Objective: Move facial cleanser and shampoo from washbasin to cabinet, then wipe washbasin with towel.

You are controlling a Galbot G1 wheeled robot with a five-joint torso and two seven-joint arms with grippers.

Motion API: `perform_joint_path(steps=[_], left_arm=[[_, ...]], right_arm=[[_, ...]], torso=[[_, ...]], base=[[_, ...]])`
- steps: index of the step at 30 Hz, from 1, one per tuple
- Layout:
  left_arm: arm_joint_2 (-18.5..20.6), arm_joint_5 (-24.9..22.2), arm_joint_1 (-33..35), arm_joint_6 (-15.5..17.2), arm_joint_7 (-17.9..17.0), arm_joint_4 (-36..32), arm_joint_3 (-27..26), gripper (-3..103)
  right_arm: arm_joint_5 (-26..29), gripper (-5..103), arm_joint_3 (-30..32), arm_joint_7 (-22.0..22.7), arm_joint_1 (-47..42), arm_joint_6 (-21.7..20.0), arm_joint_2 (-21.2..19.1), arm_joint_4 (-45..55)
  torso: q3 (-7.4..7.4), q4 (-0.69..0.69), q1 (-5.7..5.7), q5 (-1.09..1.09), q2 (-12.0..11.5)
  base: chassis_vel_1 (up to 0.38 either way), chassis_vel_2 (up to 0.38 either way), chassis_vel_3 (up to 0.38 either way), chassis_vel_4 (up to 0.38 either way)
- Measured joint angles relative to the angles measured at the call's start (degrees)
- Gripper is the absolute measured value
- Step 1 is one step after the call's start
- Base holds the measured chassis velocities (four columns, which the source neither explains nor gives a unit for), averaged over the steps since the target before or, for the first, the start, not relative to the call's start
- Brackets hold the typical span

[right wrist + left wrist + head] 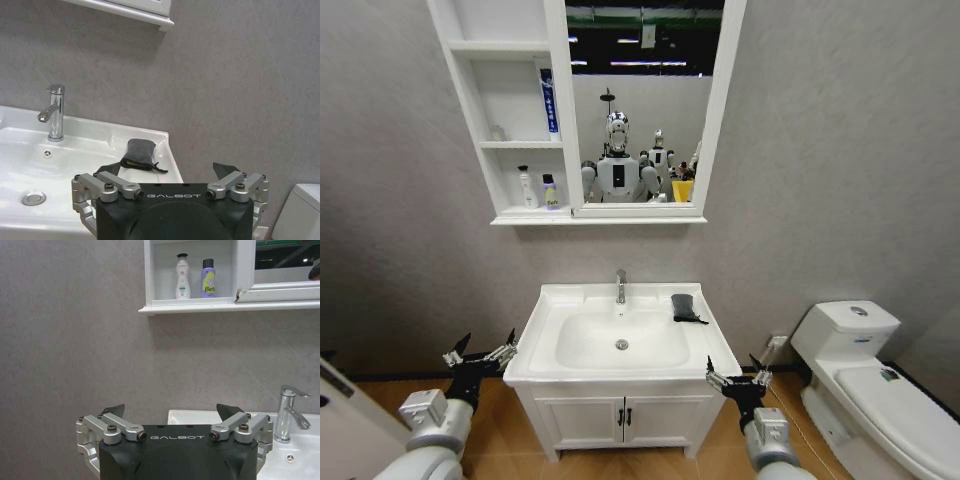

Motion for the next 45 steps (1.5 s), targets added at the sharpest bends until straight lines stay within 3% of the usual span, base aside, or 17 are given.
perform_joint_path(steps=[6, 8, 11, 14, 16, 19, 20, 22, 24, 26, 27, 28, 30, 31, 34, 39, 45], left_arm=[[0.0, 0.0, 0.0, 0.0, 0.0, 0.0, 0.0, 100], [0.0, 0.0, 0.0, 0.0, 0.0, 0.0, 0.0, 100], [0.0, 0.0, 0.0, 0.0, 0.0, 0.0, 0.0, 100], [0.0, 0.0, 0.0, 0.0, 0.0, 0.0, 0.0, 100], [0.0, 0.0, 0.0, 0.0, 0.0, 0.0, 0.0, 100], [0.0, 0.0, 0.0, 0.0, 0.0, 0.0, 0.0, 100], [0.0, 0.0, 0.0, 0.0, 0.0, 0.0, 0.0, 100], [0.0, 0.0, 0.0, 0.0, 0.0, 0.0, 0.0, 100], [0.0, 0.0, 0.0, 0.0, 0.0, 0.0, 0.0, 100], [0.0, 0.0, 0.0, 0.0, 0.0, 0.0, 0.0, 100], [0.0, 0.0, 0.0, 0.0, 0.0, 0.0, 0.0, 100], [0.0, 0.0, 0.0, 0.0, 0.0, 0.0, 0.0, 100], [0.0, 0.0, 0.0, 0.0, 0.0, 0.0, 0.0, 100], [0.0, 0.0, 0.0, 0.0, 0.0, 0.0, 0.0, 100], [0.0, 0.0, 0.0, 0.0, 0.0, 0.0, 0.0, 100], [0.0, 0.0, 0.0, 0.0, 0.0, 0.0, 0.0, 100], [0.0, 0.0, 0.0, 0.0, 0.0, 0.0, 0.0, 100]], right_arm=[[0.1, 100, -1.4, -0.5, -0.8, -0.2, -1.4, -0.4], [0.1, 100, -1.5, -0.5, -0.9, -0.3, -1.6, -0.5], [0.1, 100, -1.8, -0.6, -1.1, -0.3, -2.1, -0.8], [0.3, 100, -2.3, -0.7, -1.1, -0.3, -2.6, -1.0], [0.3, 100, -2.6, -0.9, -0.9, -0.3, -2.9, -1.0], [0.1, 100, -2.8, -1.2, -0.9, -0.3, -3.1, -1.1], [-0.1, 100, -2.9, -1.5, -1.0, -0.3, -3.2, -1.1], [-0.3, 100, -2.9, -1.8, -1.2, -0.3, -3.2, -1.1], [-0.7, 100, -3.0, -2.2, -1.3, -0.1, -3.2, -1.2], [-1.4, 100, -2.9, -3.2, -1.2, 0.5, -3.2, -1.6], [-1.4, 100, -2.9, -3.2, -1.2, 0.5, -3.2, -1.6], [-1.6, 100, -2.8, -3.6, -1.0, 0.7, -3.2, -1.7], [-1.7, 100, -2.6, -4.1, -0.9, 0.9, -3.2, -1.7], [-2.1, 100, -2.5, -4.3, -0.5, 1.4, -3.1, -2.1], [-3.4, 100, -2.1, -4.6, -0.2, 1.9, -2.9, -2.6], [-4.0, 100, -1.7, -4.8, -0.2, 2.0, -2.9, -2.8], [-4.0, 100, -1.6, -4.8, -0.2, 2.0, -2.9, -2.8]], torso=[[0.00, 0.00, 0.00, 0.02, 0.0], [0.00, -0.01, 0.00, -0.08, 0.0], [0.00, -0.01, -0.01, 0.09, 0.0], [0.00, 0.00, -0.01, -0.10, 0.0], [0.00, -0.01, -0.02, 0.10, 0.0], [0.00, 0.00, 0.02, -0.12, 0.0], [0.00, 0.00, -0.01, 0.04, 0.0], [0.01, -0.02, 0.00, 0.11, 0.0], [0.00, -0.01, 0.02, -0.12, 0.0], [0.01, -0.01, 0.01, 0.11, 0.0], [0.01, -0.01, 0.01, 0.11, 0.0], [0.00, 0.00, 0.01, -0.11, 0.0], [0.00, 0.00, 0.00, -0.12, 0.0], [-0.01, 0.00, -0.03, 0.10, 0.0], [-0.02, 0.02, -0.03, -0.08, 0.0], [0.00, -0.04, -0.03, -0.01, 0.0], [0.03, 0.00, 0.08, 0.00, 0.0]], base=[[0.287, -0.323, -0.319, 0.291], [0.348, -0.382, -0.349, 0.385], [0.383, -0.349, -0.388, 0.367], [0.345, -0.379, -0.349, 0.365], [0.355, -0.368, -0.344, 0.349], [0.346, -0.362, -0.350, 0.341], [0.352, -0.310, -0.340, 0.332], [0.378, -0.310, -0.373, 0.325], [0.333, -0.366, -0.360, 0.380], [0.367, -0.325, -0.343, 0.357], [0.358, -0.315, -0.343, 0.368], [0.358, -0.369, -0.333, 0.368], [0.313, -0.369, -0.353, 0.343], [0.351, -0.295, -0.353, 0.259], [0.279, -0.268, -0.247, 0.242], [0.086, -0.024, -0.140, 0.124], [-0.059, 0.017, 0.043, -0.017]])
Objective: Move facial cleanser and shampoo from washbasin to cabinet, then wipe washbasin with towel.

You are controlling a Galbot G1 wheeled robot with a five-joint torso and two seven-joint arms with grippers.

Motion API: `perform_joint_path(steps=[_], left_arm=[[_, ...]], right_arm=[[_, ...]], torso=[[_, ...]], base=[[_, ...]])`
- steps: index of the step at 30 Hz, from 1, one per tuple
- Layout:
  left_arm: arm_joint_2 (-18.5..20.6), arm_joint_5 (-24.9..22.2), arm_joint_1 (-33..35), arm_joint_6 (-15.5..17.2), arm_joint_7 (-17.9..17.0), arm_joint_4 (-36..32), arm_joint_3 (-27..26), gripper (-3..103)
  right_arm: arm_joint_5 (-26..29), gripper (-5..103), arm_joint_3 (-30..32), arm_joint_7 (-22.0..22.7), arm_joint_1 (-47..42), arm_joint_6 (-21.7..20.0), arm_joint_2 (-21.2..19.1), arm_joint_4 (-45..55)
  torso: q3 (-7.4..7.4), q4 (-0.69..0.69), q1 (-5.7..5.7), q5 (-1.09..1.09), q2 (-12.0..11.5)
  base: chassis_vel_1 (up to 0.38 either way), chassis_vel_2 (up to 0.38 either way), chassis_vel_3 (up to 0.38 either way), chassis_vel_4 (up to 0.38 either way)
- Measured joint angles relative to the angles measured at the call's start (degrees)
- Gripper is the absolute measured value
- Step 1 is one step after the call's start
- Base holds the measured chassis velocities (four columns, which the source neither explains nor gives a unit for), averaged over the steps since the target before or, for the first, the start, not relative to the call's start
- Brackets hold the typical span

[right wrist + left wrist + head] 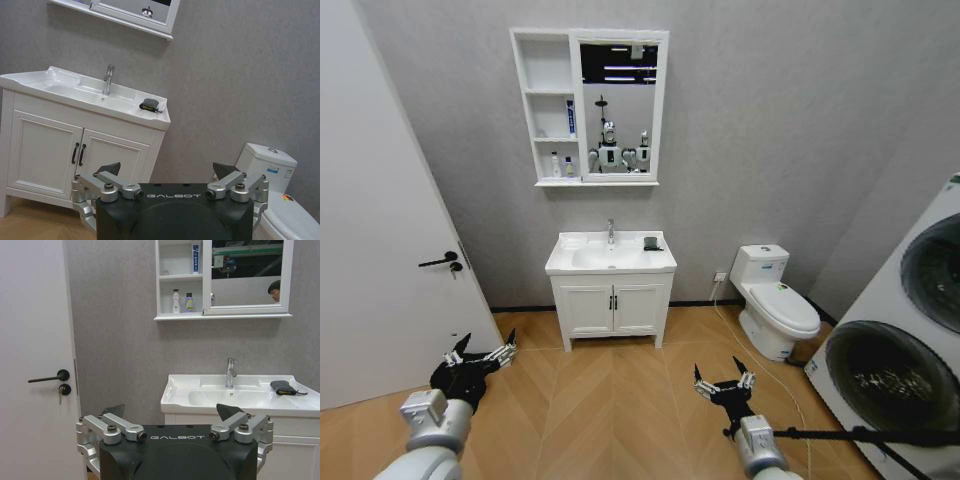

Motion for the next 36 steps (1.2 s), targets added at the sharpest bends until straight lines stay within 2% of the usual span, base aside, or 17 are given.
perform_joint_path(steps=[36], left_arm=[[0.0, 0.0, 0.0, 0.0, 0.0, 0.0, 0.0, 100]], right_arm=[[0.1, 100, 0.0, 0.1, 0.0, 0.0, 0.0, 0.0]], torso=[[-0.03, 0.00, -0.09, 0.00, 0.0]], base=[[-0.006, 0.010, 0.011, -0.007]])
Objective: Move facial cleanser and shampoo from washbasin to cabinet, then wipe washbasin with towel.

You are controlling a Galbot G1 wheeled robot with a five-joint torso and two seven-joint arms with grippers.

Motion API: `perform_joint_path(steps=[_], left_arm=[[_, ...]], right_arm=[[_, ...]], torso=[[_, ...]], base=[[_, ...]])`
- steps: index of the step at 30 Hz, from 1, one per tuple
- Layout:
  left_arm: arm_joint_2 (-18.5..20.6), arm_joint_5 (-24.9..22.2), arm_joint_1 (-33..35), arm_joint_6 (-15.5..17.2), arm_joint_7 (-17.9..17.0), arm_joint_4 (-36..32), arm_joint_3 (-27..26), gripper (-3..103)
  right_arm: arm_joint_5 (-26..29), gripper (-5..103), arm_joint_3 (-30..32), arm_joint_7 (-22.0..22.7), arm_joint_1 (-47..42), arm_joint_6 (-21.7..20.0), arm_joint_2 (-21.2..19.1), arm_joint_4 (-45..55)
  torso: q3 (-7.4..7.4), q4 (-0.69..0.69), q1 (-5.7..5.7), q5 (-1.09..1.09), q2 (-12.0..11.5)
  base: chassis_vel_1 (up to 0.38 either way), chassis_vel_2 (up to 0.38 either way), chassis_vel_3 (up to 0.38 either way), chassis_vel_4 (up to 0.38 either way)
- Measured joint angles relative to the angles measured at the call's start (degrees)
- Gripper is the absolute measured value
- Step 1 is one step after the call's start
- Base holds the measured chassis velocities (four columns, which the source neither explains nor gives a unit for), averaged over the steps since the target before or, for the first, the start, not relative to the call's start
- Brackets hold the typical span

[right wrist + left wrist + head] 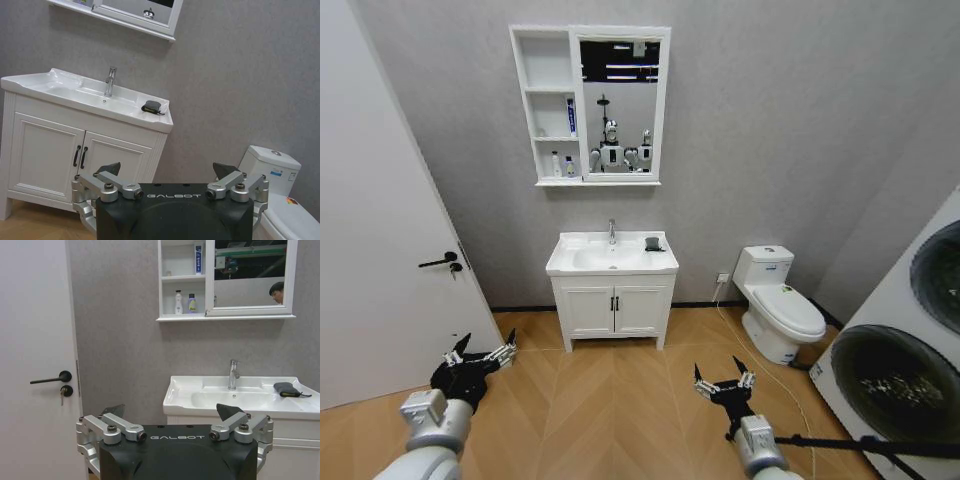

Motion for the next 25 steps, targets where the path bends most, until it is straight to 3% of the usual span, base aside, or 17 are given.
perform_joint_path(steps=[11, 25], left_arm=[[0.0, 0.0, 0.0, 0.0, 0.0, 0.0, 0.0, 100], [0.0, 0.0, 0.0, 0.0, 0.0, 0.0, 0.0, 100]], right_arm=[[0.0, 100, 0.0, 0.0, 0.1, 0.0, 0.0, 0.0], [0.0, 100, 0.0, 0.0, 0.0, 0.0, 0.0, 0.0]], torso=[[0.03, 0.01, 0.11, 0.01, 0.0], [-0.01, 0.00, -0.03, 0.00, 0.0]], base=[[-0.120, 0.120, 0.131, -0.110], [0.010, -0.005, -0.012, 0.013]])
